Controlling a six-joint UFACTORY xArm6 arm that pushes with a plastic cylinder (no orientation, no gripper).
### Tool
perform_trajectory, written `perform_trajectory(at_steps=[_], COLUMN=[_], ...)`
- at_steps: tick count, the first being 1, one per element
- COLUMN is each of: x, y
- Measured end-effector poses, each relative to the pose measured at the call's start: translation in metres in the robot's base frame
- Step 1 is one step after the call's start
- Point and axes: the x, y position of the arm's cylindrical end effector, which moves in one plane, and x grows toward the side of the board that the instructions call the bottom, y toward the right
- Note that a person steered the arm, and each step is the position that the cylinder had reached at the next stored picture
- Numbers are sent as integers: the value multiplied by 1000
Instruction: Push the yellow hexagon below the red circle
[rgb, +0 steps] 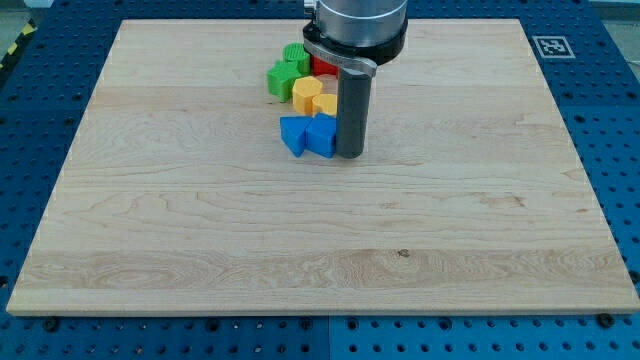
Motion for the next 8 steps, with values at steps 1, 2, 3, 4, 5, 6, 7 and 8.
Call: perform_trajectory(at_steps=[1, 2, 3, 4, 5, 6, 7, 8], x=[0, 4, 24, 37, 37, -10, -68, -78], y=[0, 0, 4, -36, -114, -157, -151, -97])
